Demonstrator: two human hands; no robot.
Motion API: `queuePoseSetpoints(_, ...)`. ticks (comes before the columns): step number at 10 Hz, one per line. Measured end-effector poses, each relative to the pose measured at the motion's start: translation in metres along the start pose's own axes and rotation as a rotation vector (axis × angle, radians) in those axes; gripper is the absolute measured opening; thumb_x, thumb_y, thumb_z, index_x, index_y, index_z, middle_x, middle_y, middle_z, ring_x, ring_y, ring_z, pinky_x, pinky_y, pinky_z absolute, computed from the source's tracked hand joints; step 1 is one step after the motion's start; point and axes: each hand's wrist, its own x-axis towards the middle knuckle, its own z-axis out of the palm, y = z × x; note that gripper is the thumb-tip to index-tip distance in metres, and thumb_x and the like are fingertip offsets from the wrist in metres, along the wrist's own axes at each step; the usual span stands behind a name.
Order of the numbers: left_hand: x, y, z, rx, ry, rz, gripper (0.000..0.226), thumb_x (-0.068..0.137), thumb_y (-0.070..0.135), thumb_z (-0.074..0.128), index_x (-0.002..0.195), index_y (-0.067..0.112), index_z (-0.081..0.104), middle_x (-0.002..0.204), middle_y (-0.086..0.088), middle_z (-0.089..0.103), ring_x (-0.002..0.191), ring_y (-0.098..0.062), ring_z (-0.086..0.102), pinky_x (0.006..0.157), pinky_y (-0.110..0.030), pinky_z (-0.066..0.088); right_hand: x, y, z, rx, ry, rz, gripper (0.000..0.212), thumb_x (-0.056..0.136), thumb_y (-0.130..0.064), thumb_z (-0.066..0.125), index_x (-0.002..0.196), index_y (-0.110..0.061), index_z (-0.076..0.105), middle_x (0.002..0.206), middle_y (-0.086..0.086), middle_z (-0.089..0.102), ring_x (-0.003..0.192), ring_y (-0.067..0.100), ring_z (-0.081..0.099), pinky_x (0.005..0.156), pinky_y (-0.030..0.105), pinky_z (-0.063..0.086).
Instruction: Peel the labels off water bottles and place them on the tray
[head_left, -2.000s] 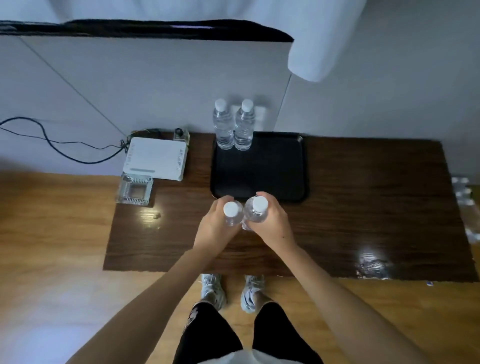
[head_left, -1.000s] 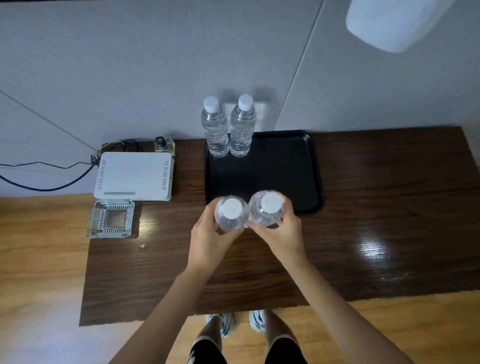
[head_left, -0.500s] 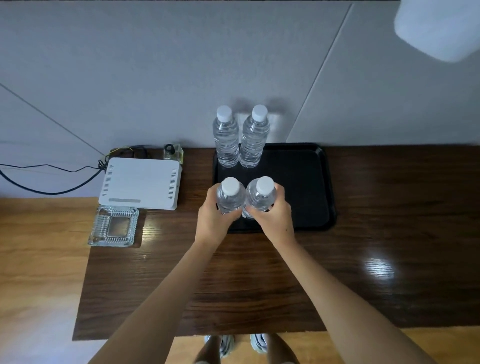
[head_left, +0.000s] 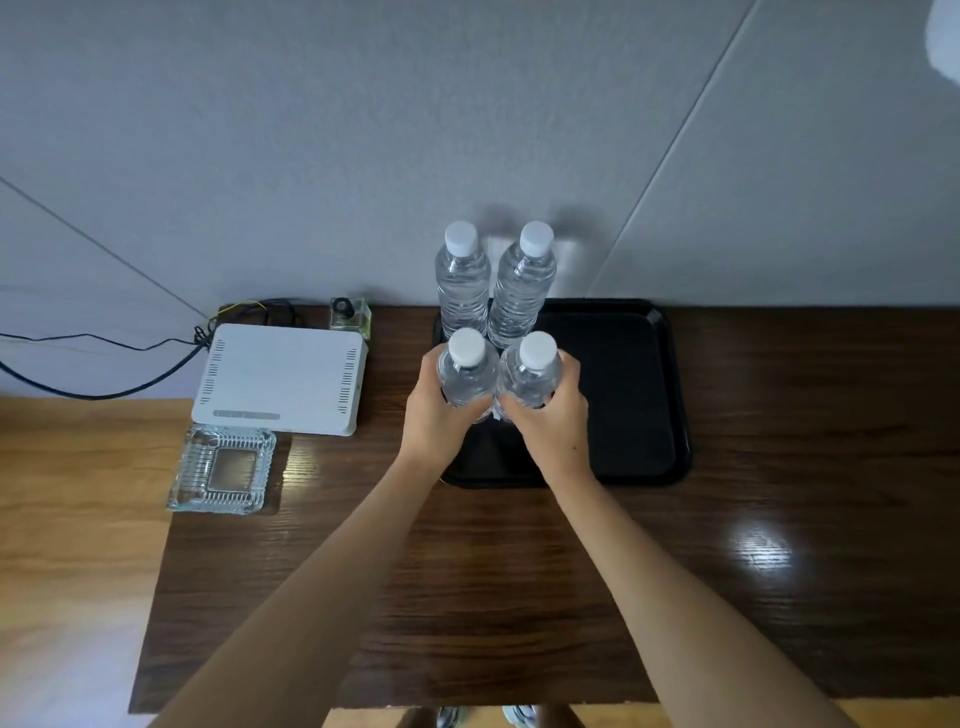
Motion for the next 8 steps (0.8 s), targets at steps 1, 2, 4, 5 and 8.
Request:
queuePoseSetpoints(1, 0.023, 0.007, 0.002, 0.009, 0.015, 0.007, 0.069, 0.068, 0.031, 0.078, 0.127, 0.03, 0.043, 0.102, 0.026, 0.059, 0.09, 0.025, 0.053, 0.065, 0.004, 0.039, 0.024, -0.006, 0.005, 0.013, -0.004, 0.009, 0.065, 0.07, -0.03, 0.081, 0.12, -0.036, 0.04, 0.106, -0.015, 0.062, 0.098, 0.001, 0.061, 0.074, 0.016, 0.051)
queuePoseSetpoints(2, 0.042, 0.01, 0.0, 0.041, 0.018, 0.02, 0.069, 0.07, 0.024, 0.08, 0.128, 0.025, 0.043, 0.102, 0.025, 0.058, 0.088, 0.024, 0.054, 0.064, 0.003, 0.04, 0.04, -0.011, 0.01, -0.002, -0.008, 0.006, 0.063, 0.07, -0.031, 0.08, 0.118, -0.036, 0.039, 0.104, -0.014, 0.062, 0.096, 0.003, 0.061, 0.07, 0.014, 0.048)
queuePoseSetpoints(4, 0.05, 0.013, -0.006, 0.052, -0.029, -0.001, 0.073, 0.07, 0.019, 0.081, 0.131, 0.024, 0.041, 0.104, 0.024, 0.057, 0.097, 0.009, 0.056, 0.076, -0.013, 0.042, 0.043, -0.014, 0.014, 0.012, -0.006, 0.007, 0.067, 0.07, -0.033, 0.078, 0.122, -0.037, 0.037, 0.109, -0.014, 0.061, 0.099, 0.003, 0.06, 0.073, 0.018, 0.049)
queuePoseSetpoints(5, 0.044, 0.021, -0.005, 0.031, -0.039, -0.004, 0.075, 0.064, 0.027, 0.08, 0.128, 0.029, 0.041, 0.103, 0.026, 0.057, 0.095, 0.009, 0.057, 0.075, -0.014, 0.043, 0.037, -0.018, 0.013, 0.081, -0.04, 0.0, 0.074, 0.065, -0.037, 0.083, 0.121, -0.046, 0.036, 0.119, -0.011, 0.059, 0.109, 0.006, 0.058, 0.088, 0.032, 0.052)
queuePoseSetpoints(8, -0.016, 0.034, -0.019, 0.107, -0.163, -0.139, 0.077, 0.082, 0.018, 0.072, 0.146, 0.02, 0.028, 0.142, 0.001, 0.044, 0.124, -0.01, 0.046, 0.096, -0.024, 0.039, -0.017, -0.046, -0.016, -0.041, -0.086, -0.004, 0.075, 0.078, -0.026, 0.076, 0.141, -0.023, 0.037, 0.138, -0.007, 0.049, 0.128, 0.004, 0.042, 0.104, 0.023, 0.038)
